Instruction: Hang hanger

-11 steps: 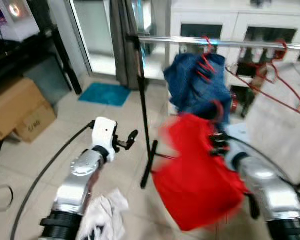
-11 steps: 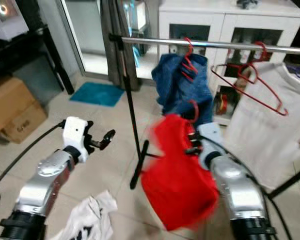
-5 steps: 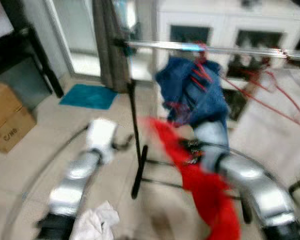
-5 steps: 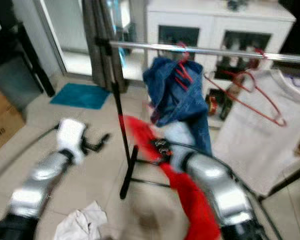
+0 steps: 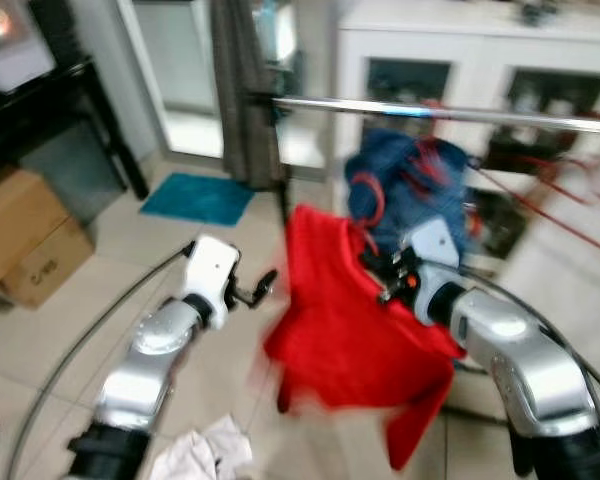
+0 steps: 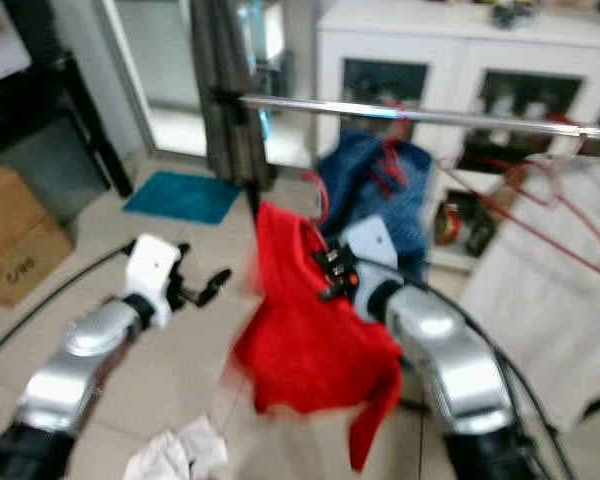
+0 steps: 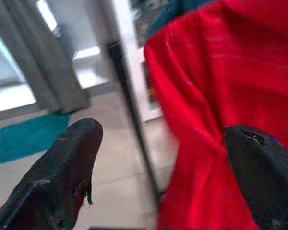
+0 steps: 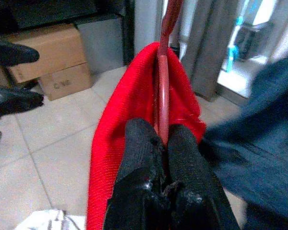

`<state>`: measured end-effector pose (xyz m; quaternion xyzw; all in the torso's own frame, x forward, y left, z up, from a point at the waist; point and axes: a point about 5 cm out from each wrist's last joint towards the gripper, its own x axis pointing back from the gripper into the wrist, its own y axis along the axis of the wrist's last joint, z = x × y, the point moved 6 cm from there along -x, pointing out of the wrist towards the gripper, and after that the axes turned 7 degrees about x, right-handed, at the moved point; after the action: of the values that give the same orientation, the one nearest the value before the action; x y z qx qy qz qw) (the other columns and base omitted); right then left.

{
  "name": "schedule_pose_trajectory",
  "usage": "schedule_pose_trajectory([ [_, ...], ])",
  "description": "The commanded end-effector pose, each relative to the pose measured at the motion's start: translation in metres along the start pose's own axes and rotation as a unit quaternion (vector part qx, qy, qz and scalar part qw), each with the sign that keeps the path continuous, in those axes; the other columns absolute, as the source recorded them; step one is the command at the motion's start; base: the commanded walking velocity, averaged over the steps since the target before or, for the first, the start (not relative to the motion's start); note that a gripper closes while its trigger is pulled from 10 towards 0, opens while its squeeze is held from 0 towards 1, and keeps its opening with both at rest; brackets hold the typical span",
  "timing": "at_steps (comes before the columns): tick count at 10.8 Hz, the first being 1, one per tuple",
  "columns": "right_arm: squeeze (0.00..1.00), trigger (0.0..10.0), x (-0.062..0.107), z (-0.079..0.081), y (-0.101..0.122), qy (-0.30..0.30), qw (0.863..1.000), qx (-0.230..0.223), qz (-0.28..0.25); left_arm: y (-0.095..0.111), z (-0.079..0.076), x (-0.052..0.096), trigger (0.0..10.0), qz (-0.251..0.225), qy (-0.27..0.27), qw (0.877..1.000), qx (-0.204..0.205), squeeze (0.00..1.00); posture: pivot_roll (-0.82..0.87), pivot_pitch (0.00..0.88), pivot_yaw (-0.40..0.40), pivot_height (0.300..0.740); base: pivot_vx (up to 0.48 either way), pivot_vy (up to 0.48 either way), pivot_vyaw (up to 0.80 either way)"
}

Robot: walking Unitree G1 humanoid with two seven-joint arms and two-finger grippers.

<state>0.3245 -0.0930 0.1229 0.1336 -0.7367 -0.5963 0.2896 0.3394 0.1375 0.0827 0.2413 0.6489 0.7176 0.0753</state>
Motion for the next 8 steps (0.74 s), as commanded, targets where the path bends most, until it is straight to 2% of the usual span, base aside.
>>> schedule_pose_trajectory([
  [1, 0.00, 10.0, -0.001, -0.015, 0.014, -0.045, 0.999, -0.011, -0.014, 0.008, -0.004, -0.001, 10.0, -0.008, -0.017, 1.000, -0.019, 1.00, -0.10, 0.000, 0.056, 0.740, 0.330, 0.000, 0.00],
  [2, 0.00, 10.0, -0.001, -0.025, 0.009, -0.080, 0.996, -0.040, -0.003, 0.013, -0.005, 0.000, 10.0, -0.013, -0.026, 0.999, -0.023, 1.00, -0.10, 0.000, 0.058, 0.740, 0.330, 0.000, 0.00],
  [4, 0.00, 10.0, 0.001, -0.035, 0.011, -0.110, 0.992, -0.062, -0.010, 0.013, -0.008, 0.002, 10.0, -0.008, -0.045, 0.998, -0.035, 1.00, -0.10, 0.000, 0.072, 0.740, 0.332, 0.000, -0.80],
  [6, 0.00, 10.0, 0.000, -0.030, 0.014, -0.105, 0.990, -0.095, -0.023, 0.014, -0.007, 0.003, 10.0, -0.007, -0.049, 0.998, -0.039, 1.00, -0.09, 0.000, 0.077, 0.740, 0.322, 0.000, 0.00],
  [8, 0.00, 10.0, 0.001, -0.022, 0.026, -0.094, 0.991, -0.075, -0.065, 0.018, -0.004, 0.005, 10.0, -0.008, -0.052, 0.998, -0.042, 1.00, -0.08, 0.000, 0.085, 0.740, 0.309, 0.000, 0.00],
])
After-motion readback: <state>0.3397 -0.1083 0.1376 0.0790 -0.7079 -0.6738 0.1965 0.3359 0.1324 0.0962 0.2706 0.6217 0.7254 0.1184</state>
